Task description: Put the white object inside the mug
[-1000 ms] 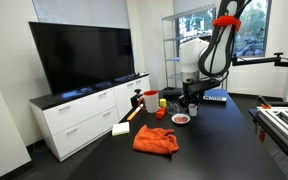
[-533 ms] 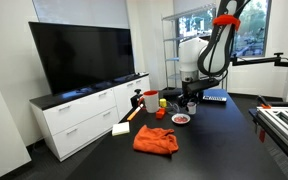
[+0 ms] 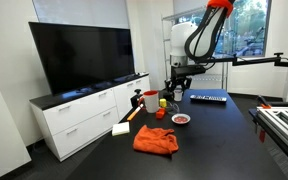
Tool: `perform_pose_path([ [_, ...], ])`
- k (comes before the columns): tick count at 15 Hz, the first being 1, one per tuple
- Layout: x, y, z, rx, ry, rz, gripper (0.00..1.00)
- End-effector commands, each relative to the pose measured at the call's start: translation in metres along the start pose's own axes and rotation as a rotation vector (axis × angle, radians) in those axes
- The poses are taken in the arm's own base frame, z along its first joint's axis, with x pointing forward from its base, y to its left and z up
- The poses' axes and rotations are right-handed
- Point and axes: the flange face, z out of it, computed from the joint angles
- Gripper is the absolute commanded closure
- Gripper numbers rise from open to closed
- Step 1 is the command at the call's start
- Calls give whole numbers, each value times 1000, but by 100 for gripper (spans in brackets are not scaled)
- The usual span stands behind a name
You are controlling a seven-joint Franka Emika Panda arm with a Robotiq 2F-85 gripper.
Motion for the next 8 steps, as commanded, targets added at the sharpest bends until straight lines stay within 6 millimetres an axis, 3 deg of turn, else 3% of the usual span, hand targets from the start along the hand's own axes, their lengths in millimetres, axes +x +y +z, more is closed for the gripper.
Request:
perform_pose_path([
  [1,21,-13,-17,13,8,34,46],
  [8,59,-37,-29,32,22,107,45],
])
